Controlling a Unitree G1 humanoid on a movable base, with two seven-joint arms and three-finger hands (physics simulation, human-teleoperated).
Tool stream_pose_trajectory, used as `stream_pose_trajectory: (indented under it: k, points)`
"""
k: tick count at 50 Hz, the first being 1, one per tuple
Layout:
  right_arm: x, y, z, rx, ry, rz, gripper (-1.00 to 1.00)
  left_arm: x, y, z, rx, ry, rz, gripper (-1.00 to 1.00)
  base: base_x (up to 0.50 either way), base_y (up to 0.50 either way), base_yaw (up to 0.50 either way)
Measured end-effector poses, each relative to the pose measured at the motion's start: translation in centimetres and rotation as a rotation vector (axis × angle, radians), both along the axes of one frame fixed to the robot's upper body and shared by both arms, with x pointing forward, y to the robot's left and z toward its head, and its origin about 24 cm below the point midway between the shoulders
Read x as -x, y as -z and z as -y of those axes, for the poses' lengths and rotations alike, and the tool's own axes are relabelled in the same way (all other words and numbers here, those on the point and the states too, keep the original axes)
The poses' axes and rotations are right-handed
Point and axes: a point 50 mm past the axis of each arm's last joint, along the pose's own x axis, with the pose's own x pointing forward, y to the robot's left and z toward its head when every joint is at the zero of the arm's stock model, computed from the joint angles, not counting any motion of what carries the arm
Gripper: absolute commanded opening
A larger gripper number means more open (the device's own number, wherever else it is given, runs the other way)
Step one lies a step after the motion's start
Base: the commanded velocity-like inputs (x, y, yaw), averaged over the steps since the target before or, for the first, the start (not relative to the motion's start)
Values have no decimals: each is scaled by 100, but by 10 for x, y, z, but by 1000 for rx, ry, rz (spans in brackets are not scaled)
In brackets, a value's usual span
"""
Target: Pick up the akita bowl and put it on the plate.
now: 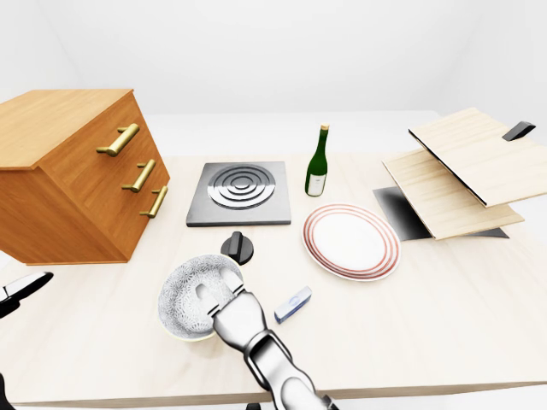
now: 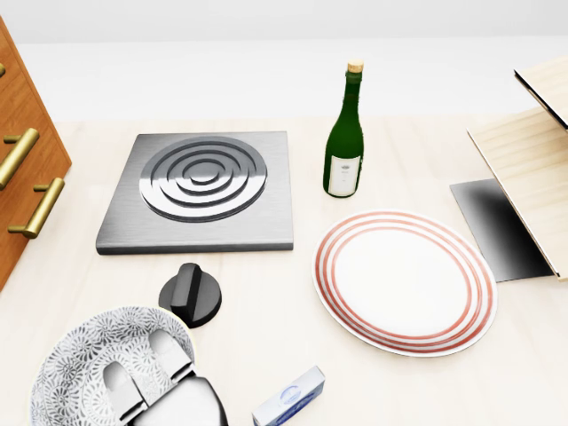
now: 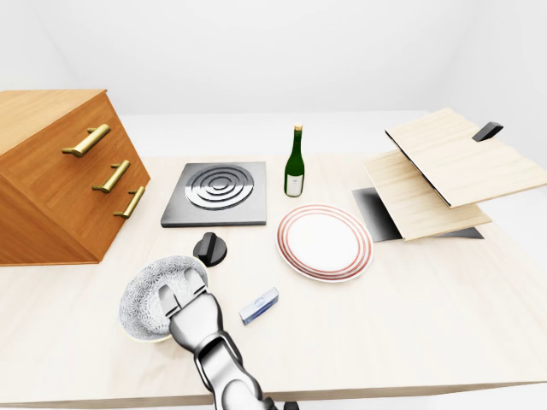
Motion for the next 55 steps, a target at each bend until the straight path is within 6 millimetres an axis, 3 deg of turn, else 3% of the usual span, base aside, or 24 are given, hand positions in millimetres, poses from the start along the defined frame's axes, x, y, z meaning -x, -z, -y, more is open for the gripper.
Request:
stream_pose_trajectory:
  k: [2,3,4,31,43,55]
  points:
    - [-1,1,-1,1,0,0,100,0,0,0,0,1,-1,100,0,0,0]
    - [-1,2,-1,1,0,1,72,0,0,0,0,1,-1,100,0,0,0]
    - [-2,2,-2,0,0,4,-100,0,0,0,0,1,-1,100,0,0,0]
    - [-2,-9,-17,-64,-43,113,-100,2,-2,2,-10,5,5,100,0,0,0]
    - [2,-40,-15,-136,-46,207,-100,2,-2,2,-14,6,6,100,0,0,0]
    - [-1,-68,-2,-229,-1,259,-100,1,-2,2,-14,6,4,100,0,0,0]
